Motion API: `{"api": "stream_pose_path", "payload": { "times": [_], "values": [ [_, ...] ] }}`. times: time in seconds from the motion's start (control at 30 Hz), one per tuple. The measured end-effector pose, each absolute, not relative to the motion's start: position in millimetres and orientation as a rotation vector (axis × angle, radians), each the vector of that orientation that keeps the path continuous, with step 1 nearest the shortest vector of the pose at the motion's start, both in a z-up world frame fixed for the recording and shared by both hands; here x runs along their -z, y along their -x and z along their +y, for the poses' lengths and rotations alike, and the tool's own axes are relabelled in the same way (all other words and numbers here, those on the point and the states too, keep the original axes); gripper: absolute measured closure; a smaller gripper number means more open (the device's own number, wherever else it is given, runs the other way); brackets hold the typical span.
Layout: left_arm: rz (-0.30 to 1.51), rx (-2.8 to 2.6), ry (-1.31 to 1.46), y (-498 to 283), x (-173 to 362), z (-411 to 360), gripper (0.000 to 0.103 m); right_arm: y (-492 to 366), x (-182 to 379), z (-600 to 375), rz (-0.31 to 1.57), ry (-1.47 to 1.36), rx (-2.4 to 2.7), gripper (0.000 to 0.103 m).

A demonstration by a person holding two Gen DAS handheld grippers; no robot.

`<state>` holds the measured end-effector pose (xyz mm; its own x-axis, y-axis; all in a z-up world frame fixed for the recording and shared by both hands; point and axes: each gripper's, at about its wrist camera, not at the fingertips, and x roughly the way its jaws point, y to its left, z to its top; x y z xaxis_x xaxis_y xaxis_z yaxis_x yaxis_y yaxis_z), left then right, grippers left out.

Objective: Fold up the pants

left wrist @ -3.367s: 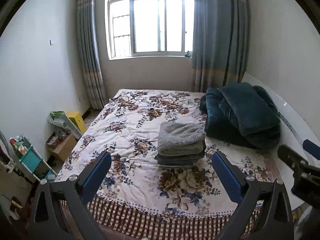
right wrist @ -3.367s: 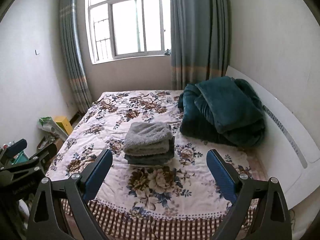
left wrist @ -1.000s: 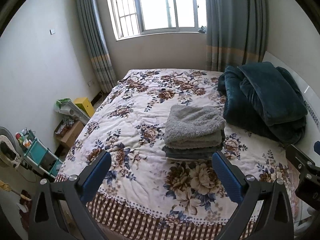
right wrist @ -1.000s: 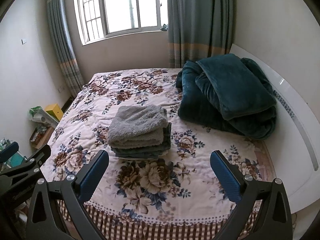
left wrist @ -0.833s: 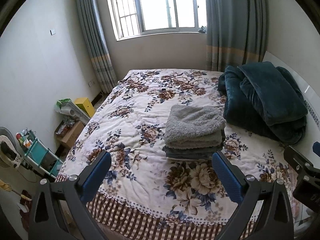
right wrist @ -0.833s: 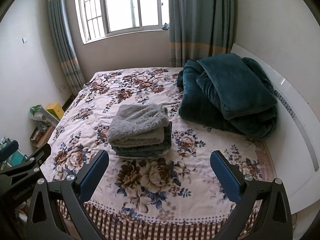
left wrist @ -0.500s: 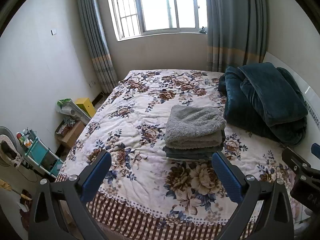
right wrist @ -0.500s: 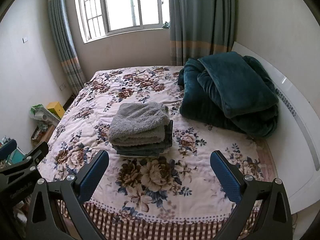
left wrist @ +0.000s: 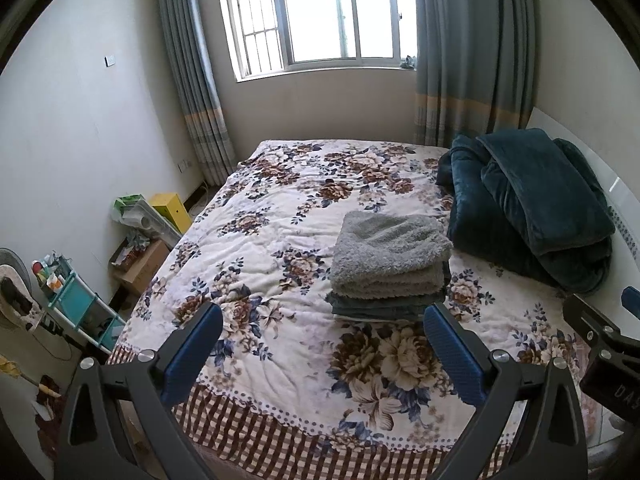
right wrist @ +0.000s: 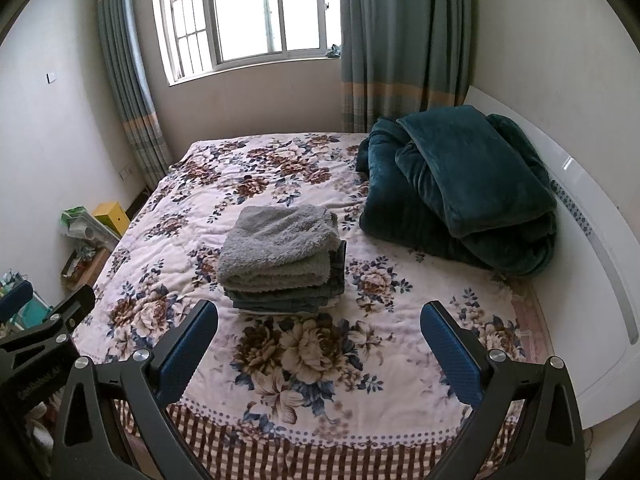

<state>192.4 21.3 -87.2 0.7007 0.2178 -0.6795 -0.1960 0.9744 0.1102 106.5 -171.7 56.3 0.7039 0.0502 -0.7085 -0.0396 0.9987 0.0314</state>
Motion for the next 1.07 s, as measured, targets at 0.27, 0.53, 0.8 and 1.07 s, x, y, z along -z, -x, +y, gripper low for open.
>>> {"api": "stream_pose_path", "payload": {
  "times": [0.27,0.53,0.8,1.07],
  "values": [
    [0.761,-0.235,-0.023,-191.9,84.3,23.2,0.000,-103.9,-53.0,-169.9,0.792,-0.006,-0.051,0.000],
    [0.761,-0.237,-0.020,-191.4,82.1,22.7,0.000,-103.9,-53.3,-170.2,0.794,0.003,-0.053,0.000],
    [0.754,-0.239,-0.023,-191.4,81.7,19.8,0.000,-104.2,-54.1,-171.0,0.793,0.002,-0.056,0.000],
    [0.739,-0.235,-0.026,-192.2,77.2,15.2,0.000,-103.0,-55.6,-171.3,0.794,-0.002,-0.056,0.000]
  ]
}}
